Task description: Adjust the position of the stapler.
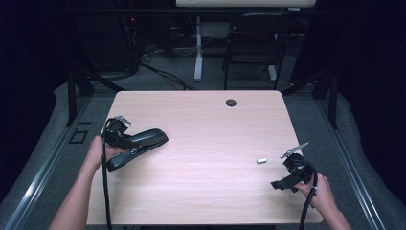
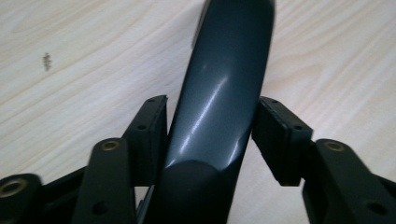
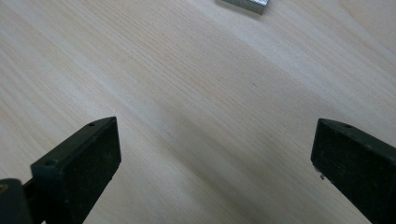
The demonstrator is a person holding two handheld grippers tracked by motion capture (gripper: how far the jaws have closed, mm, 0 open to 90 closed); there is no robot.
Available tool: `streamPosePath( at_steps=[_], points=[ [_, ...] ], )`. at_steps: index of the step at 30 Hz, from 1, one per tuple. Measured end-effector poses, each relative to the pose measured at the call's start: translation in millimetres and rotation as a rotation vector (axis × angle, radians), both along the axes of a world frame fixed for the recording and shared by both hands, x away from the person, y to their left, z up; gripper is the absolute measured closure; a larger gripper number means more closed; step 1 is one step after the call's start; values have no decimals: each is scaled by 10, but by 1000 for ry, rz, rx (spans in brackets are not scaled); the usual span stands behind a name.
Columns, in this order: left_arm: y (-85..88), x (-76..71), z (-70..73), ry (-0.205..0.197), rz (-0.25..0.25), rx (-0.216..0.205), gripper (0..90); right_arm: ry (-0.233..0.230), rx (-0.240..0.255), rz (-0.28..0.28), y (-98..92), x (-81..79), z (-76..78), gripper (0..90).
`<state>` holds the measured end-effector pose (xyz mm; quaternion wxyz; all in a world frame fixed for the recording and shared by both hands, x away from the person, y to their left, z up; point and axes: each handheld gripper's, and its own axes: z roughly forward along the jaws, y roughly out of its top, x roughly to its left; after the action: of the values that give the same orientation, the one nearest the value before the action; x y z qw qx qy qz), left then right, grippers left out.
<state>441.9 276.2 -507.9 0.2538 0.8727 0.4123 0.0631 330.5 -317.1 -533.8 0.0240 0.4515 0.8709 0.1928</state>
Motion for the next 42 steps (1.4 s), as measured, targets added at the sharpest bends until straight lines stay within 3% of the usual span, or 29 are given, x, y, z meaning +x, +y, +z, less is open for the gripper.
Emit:
streamPosePath(
  at_steps=[17, 23, 27, 39, 42],
  points=[
    [-51, -39, 14, 3, -54, 38, 539, -4, -13, 4, 4, -2, 5, 18],
    [-31, -48, 10, 19, -61, 6, 544, -4, -5, 8, 6, -5, 7, 18],
    [-31, -54, 10, 23, -59, -1, 545, -7, -23, 12, 0, -2, 11, 18],
    [-69, -100, 12, 29, -59, -8, 544, -7, -5, 9, 14, -13, 22, 18],
    [-102, -117, 15, 34, -54, -8, 544, 0, 21, 6, 8, -12, 19, 19]
  ],
)
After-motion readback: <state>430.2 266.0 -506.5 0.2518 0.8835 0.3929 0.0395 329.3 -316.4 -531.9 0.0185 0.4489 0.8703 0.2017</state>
